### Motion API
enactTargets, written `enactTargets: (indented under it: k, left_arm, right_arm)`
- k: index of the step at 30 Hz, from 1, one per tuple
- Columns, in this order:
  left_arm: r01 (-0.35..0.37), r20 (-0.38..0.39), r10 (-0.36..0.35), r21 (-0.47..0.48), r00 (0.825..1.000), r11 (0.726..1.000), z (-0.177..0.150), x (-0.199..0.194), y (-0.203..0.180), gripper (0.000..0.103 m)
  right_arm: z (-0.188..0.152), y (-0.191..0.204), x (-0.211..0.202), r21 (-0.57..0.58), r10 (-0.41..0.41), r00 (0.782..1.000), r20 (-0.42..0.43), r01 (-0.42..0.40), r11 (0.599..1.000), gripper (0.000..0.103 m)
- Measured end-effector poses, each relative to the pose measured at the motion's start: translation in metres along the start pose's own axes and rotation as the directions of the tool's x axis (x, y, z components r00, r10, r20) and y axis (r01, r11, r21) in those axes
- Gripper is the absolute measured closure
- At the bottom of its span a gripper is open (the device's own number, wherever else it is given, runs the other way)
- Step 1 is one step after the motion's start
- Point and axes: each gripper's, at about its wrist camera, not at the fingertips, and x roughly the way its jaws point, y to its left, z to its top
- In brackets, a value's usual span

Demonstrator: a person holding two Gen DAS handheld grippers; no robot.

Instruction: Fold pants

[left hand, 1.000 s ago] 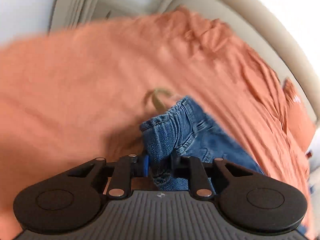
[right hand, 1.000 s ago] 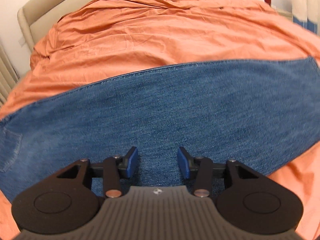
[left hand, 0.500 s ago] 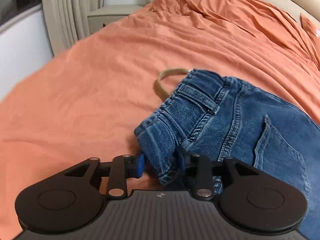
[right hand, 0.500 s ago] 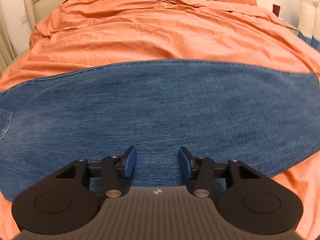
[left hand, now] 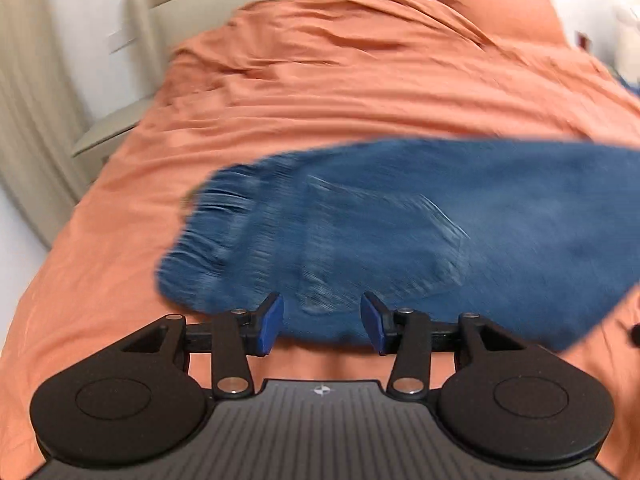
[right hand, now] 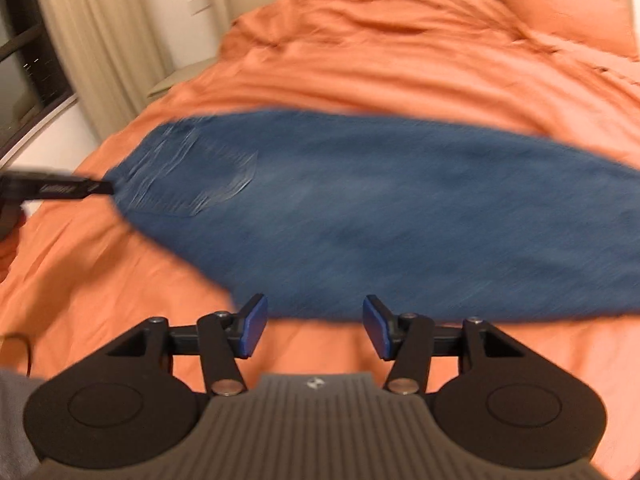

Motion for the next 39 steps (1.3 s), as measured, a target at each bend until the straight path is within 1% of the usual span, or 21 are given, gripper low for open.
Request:
enactTargets:
  k: [2,4,6,8,11,12,13,16,19,22,25,28,29,30,31,32,33,35,36,37,39]
  left_arm:
    - [-0.014,-0.001,0.014,0.029,1.000,0.999,-0.006,0.006,-0.014,0.050]
    - [-0.016,-0.001,0.016,0.040,1.000,0.999,-0.011,0.013,-0.021,0.050]
    - [-0.003,-0.009,0.003,0.046,1.000,0.999,-0.013,0.018,-0.022,0.050]
    - [0.003,-0.012,-0.002,0.046,1.000,0.999,-0.015,0.020,-0.022,0.050]
    - [0.009,0.009,-0.009,0.046,1.000,0.999,-0.015,0.019,-0.018,0.050]
    - [0.008,0.018,-0.009,0.045,1.000,0.999,-0.014,0.018,-0.016,0.050]
    - [0.006,0.026,-0.007,0.040,1.000,0.999,-0.013,0.019,-0.014,0.050]
    - [0.014,0.031,-0.014,0.024,0.999,1.000,-0.009,0.024,-0.009,0.050]
    - [0.019,0.036,-0.019,0.008,0.999,1.000,-0.006,0.030,-0.005,0.050]
    - [0.023,0.028,-0.023,0.011,0.999,1.000,-0.007,0.038,-0.004,0.050]
    - [0.023,0.017,-0.024,0.021,1.000,1.000,-0.007,0.046,-0.007,0.050]
    - [0.024,0.013,-0.024,0.023,1.000,0.999,-0.007,0.050,-0.007,0.050]
    - [0.025,0.009,-0.026,0.022,1.000,0.999,-0.007,0.052,-0.007,0.050]
    - [0.025,0.004,-0.025,0.021,1.000,0.999,-0.007,0.053,-0.007,0.050]
    - [0.023,-0.001,-0.023,0.023,1.000,0.999,-0.007,0.054,-0.007,0.050]
    - [0.017,-0.005,-0.017,0.028,1.000,0.999,-0.006,0.055,-0.007,0.049]
    - [0.002,-0.015,-0.001,0.040,1.000,0.999,-0.006,0.057,-0.008,0.049]
    - [-0.021,-0.034,0.022,0.054,0.999,0.998,-0.005,0.062,-0.009,0.049]
    - [-0.022,-0.044,0.025,0.052,0.999,0.998,-0.005,0.064,-0.009,0.050]
    - [-0.024,-0.055,0.027,0.047,0.998,0.999,-0.005,0.066,-0.008,0.051]
    - [-0.034,-0.067,0.037,0.041,0.997,0.999,-0.005,0.068,-0.008,0.051]
  right_arm:
    - [-0.013,0.013,0.014,-0.024,0.016,1.000,0.005,-0.016,1.000,0.051]
    - [-0.024,0.024,0.030,-0.072,-0.017,1.000,0.003,0.017,0.997,0.044]
    - [-0.036,0.031,0.042,-0.122,-0.030,1.000,0.007,0.031,0.992,0.031]
    - [-0.037,0.039,0.045,-0.174,-0.055,0.997,0.052,0.064,0.983,0.030]
    - [-0.031,0.048,0.031,-0.240,-0.098,0.977,0.191,0.143,0.960,0.041]
    - [-0.027,0.049,0.027,-0.249,-0.093,0.969,0.228,0.151,0.957,0.040]
    - [-0.023,0.048,0.027,-0.253,-0.086,0.968,0.236,0.147,0.956,0.039]
    - [-0.014,0.040,0.040,-0.254,-0.082,0.974,0.210,0.135,0.958,0.038]
    - [-0.012,0.039,0.051,-0.263,-0.076,0.972,0.221,0.135,0.955,0.037]
    - [-0.018,0.047,0.064,-0.308,-0.024,0.988,0.151,0.070,0.949,0.037]
    - [-0.029,0.056,0.072,-0.370,-0.066,0.987,0.147,0.117,0.921,0.038]
    - [-0.024,0.052,0.075,-0.347,-0.094,0.978,0.188,0.156,0.925,0.047]
    - [-0.022,0.052,0.077,-0.345,-0.103,0.975,0.198,0.168,0.923,0.057]
    - [-0.019,0.052,0.076,-0.349,-0.106,0.973,0.204,0.174,0.921,0.074]
    - [-0.018,0.054,0.074,-0.357,-0.096,0.974,0.204,0.166,0.919,0.085]
    - [-0.019,0.057,0.067,-0.367,-0.092,0.973,0.212,0.167,0.915,0.090]
    - [-0.021,0.062,0.058,-0.381,-0.096,0.969,0.228,0.180,0.907,0.094]
    - [-0.024,0.069,0.046,-0.399,-0.107,0.966,0.235,0.196,0.896,0.096]
    - [-0.026,0.069,0.043,-0.384,-0.110,0.970,0.218,0.189,0.904,0.100]
    - [-0.027,0.069,0.043,-0.369,-0.113,0.974,0.198,0.181,0.912,0.101]
    - [-0.037,0.070,0.049,-0.379,-0.130,0.977,0.169,0.186,0.907,0.101]
